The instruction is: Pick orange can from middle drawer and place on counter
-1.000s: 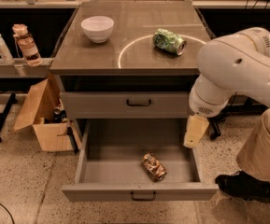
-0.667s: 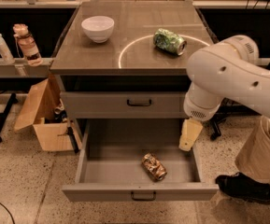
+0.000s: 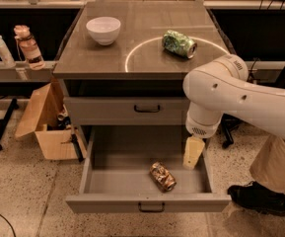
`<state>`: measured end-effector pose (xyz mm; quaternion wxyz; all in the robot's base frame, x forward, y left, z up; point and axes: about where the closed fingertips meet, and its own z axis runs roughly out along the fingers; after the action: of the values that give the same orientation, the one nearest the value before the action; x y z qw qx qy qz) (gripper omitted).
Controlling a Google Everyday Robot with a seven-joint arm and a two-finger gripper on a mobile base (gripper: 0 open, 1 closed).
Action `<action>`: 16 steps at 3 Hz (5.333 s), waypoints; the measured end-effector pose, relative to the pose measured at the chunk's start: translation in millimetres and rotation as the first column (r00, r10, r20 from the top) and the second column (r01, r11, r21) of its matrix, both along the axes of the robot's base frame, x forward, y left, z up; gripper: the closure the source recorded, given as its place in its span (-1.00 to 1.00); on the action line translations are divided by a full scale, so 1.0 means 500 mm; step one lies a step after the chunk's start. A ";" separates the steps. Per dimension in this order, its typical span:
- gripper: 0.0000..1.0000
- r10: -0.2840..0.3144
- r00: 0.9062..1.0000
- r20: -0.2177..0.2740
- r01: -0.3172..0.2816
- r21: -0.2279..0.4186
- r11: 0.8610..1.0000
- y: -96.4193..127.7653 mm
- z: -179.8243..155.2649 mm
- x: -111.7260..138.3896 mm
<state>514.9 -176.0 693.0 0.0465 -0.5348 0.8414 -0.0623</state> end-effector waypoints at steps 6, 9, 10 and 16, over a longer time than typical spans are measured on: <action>-1.00 -0.109 0.994 -0.031 0.113 0.298 0.948 0.054 -0.107 0.079; -1.00 -0.257 0.964 -0.073 0.267 0.224 0.937 0.026 -0.214 0.139; -1.00 -0.282 0.952 -0.116 0.301 0.192 0.934 0.013 -0.263 0.140; -1.00 -0.386 0.919 -0.080 0.394 0.191 0.899 0.041 -0.427 0.133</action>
Offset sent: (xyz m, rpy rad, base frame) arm 0.0013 0.0073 -0.0241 0.3390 0.0968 0.0608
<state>581.3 -155.3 479.3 0.0704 -0.3491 0.9341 0.0266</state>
